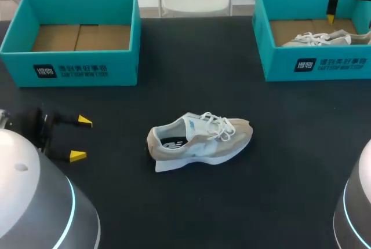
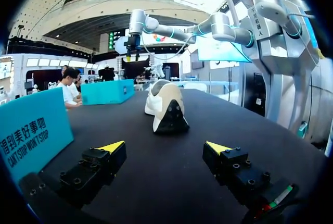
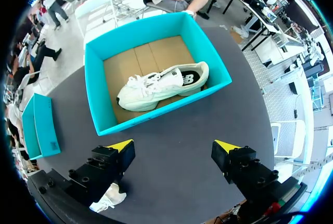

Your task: Take the shoe out of the shoebox, open the shoe tongue, remove and reinsert the insole, then place the shoe into the shoebox

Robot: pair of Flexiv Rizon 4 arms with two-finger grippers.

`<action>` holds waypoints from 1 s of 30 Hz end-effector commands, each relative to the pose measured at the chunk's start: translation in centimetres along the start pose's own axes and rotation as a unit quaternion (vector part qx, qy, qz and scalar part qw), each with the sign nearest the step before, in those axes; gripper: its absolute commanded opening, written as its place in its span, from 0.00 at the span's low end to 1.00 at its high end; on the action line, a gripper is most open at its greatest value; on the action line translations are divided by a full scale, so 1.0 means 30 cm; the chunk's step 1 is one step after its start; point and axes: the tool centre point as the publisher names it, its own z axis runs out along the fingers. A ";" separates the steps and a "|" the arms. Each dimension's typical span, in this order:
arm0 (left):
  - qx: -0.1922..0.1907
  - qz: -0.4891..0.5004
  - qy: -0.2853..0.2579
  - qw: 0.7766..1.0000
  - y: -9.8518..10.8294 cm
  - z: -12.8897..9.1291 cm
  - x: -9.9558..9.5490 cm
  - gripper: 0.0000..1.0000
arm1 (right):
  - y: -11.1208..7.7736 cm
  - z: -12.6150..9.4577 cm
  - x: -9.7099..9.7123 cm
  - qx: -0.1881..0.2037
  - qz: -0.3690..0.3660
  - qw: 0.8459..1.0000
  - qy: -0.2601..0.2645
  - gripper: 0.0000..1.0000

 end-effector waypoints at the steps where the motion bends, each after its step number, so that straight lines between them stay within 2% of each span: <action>1: -0.004 0.000 -0.037 0.999 -0.008 0.070 0.050 1.00 | -0.003 0.001 0.000 -0.001 0.000 1.000 0.000 1.00; 3: -0.001 -0.005 -0.055 0.998 -0.016 0.089 0.065 1.00 | -0.003 0.001 0.000 -0.001 0.000 1.000 0.000 1.00; 5: -0.015 0.001 -0.066 0.998 -0.027 0.115 0.090 1.00 | -0.003 0.001 0.000 -0.001 0.000 1.000 0.000 1.00; 6: -0.008 -0.004 -0.070 0.998 -0.035 0.127 0.101 1.00 | -0.003 0.001 0.000 -0.001 0.000 1.000 0.000 1.00; 10: -0.030 -0.005 -0.134 0.991 -0.055 0.166 0.122 1.00 | -0.003 0.001 0.000 -0.001 0.000 1.000 0.000 1.00; 11: -0.024 -0.003 -0.123 0.992 -0.061 0.180 0.130 1.00 | -0.003 0.001 0.000 -0.001 0.000 1.000 0.000 1.00; 15: -0.051 -0.007 -0.150 0.987 -0.077 0.229 0.140 1.00 | -0.003 0.001 0.000 -0.001 0.000 1.000 0.000 1.00; 16: -0.037 -0.020 -0.146 0.988 -0.081 0.238 0.141 1.00 | -0.003 0.001 0.000 -0.001 0.000 1.000 0.000 1.00; 20: -0.054 -0.027 -0.162 0.985 -0.084 0.280 0.133 1.00 | -0.003 0.001 0.000 -0.001 0.000 1.000 0.000 1.00; 23: -0.050 -0.036 -0.164 0.985 -0.091 0.331 0.133 1.00 | -0.003 0.001 0.000 -0.001 0.000 1.000 0.000 1.00; 24: -0.064 -0.034 -0.168 0.983 -0.089 0.344 0.133 1.00 | -0.003 0.001 0.000 -0.001 0.000 1.000 0.000 1.00; 30: -0.064 -0.042 -0.180 0.981 -0.073 0.431 0.123 1.00 | -0.003 0.001 0.000 -0.001 0.000 1.000 0.000 1.00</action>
